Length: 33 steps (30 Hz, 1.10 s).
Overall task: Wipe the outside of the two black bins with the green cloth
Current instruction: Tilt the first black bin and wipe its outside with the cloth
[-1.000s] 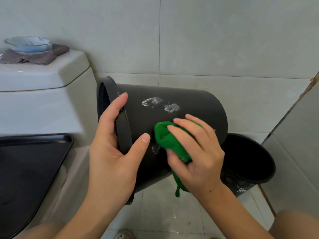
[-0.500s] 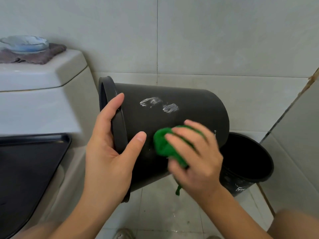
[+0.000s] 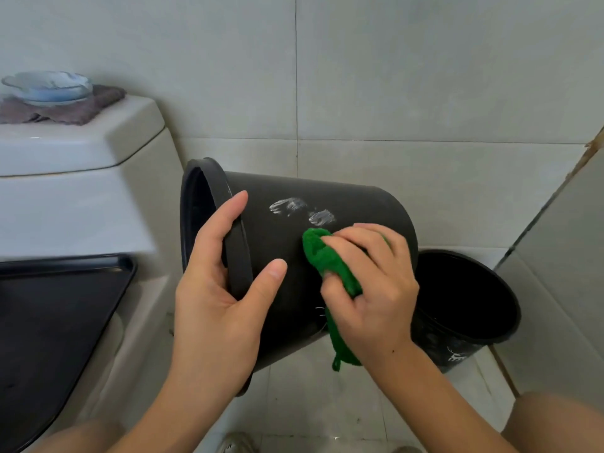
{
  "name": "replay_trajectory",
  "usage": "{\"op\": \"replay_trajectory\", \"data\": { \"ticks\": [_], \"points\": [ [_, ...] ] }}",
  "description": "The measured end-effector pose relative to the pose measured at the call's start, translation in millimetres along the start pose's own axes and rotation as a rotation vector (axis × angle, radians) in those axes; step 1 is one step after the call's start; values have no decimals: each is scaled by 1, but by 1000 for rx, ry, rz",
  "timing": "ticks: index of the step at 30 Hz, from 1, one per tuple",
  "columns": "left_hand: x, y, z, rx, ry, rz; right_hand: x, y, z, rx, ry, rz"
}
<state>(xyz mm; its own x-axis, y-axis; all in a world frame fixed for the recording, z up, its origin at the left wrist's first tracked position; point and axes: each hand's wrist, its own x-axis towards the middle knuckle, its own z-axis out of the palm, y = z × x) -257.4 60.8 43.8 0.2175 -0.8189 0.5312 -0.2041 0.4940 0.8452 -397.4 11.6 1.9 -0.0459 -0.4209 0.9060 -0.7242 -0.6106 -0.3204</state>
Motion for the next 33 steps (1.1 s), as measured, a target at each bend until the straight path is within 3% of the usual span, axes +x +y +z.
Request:
{"op": "replay_trajectory", "data": {
  "ticks": [2, 8, 11, 17, 23, 27, 30, 33],
  "points": [
    [0, -1, 0, 5, 17, 2, -3, -3, 1, 15, -6, 4],
    [0, -4, -3, 1, 29, -28, -24, -20, -4, 112, -97, -302],
    [-1, -2, -4, -31, 12, -30, -21, -10, -7, 61, -78, -364],
    [-3, 4, 0, -29, 30, 12, -9, -4, -7, -57, 12, 39],
    [-4, 3, -4, -26, 41, 11, -13, -17, -9, -18, -52, -183],
    [-5, 3, -6, -5, 36, 20, -7, -11, -13, -49, -47, -217],
    [-3, 2, -6, 18, 52, 12, -2, 6, -12, -102, -60, -52],
    [-3, 5, -5, 36, 35, 19, 7, 26, -12, -114, -91, 252]
  ]
}}
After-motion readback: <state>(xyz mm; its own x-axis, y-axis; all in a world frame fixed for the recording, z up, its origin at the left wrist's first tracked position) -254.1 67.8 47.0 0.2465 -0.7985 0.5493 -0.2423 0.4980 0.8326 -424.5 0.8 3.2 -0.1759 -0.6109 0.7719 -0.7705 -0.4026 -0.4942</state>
